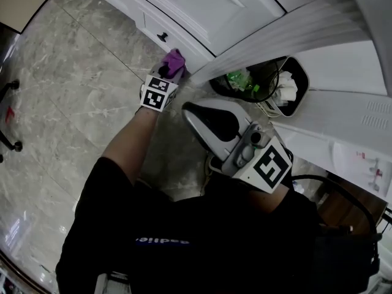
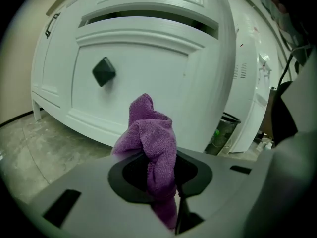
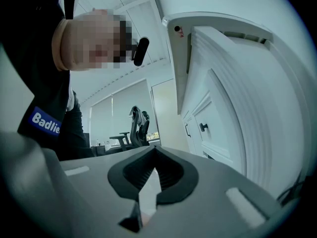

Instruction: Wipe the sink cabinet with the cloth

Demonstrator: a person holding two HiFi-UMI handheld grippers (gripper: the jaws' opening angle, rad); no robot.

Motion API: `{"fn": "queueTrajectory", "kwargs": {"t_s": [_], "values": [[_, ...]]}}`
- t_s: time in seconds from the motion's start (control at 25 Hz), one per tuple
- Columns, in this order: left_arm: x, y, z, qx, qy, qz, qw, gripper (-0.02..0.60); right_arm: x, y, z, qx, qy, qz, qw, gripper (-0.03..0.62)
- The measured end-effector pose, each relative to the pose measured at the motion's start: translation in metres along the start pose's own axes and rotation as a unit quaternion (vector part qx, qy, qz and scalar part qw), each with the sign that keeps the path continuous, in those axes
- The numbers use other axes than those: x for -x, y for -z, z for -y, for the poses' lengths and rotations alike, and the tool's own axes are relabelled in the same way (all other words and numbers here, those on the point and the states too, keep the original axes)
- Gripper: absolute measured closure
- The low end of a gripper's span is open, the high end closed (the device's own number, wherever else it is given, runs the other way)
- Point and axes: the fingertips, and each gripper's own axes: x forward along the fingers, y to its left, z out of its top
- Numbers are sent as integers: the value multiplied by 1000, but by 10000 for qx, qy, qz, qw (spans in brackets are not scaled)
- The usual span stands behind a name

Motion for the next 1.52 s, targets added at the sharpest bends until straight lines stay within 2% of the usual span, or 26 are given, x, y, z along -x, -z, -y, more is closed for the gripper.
{"fn": "queueTrajectory", "kwargs": {"t_s": [0.16, 0.32, 0.56, 0.68, 0.8, 0.92, 1.04, 1.28, 1.52], "values": [[0, 5, 44, -48, 429, -26, 9991, 497, -9, -5, -7, -20, -128, 106, 9999, 597], [14, 2, 62, -43, 553, 15, 9985, 497, -17, -10, -10, -43, -167, 168, 9997, 597], [53, -8, 48, -85, 278, 286, 9992, 497, -32, -14, -16, 71, -205, 279, 9994, 597], [85, -20, 31, -148, 165, 435, 9988, 497, -48, -12, -25, -58, -395, 312, 9987, 597], [119, -42, 12, -238, 18, 616, 9978, 497, -57, -12, -30, -218, -410, 282, 9985, 597], [167, -69, -4, -56, -242, 766, 9968, 497, -62, -12, -35, -216, -366, 80, 9991, 597], [220, -104, 0, 247, -454, 838, 9951, 497, -62, -30, -42, -397, -84, -239, 9989, 597], [325, -215, 48, 499, -593, 1234, 9893, 497, -42, -132, -79, -468, -107, -675, 9966, 597], [424, -318, 100, 610, -681, 1503, 9844, 497, -16, -219, -98, -651, 104, -890, 9938, 597]]}}
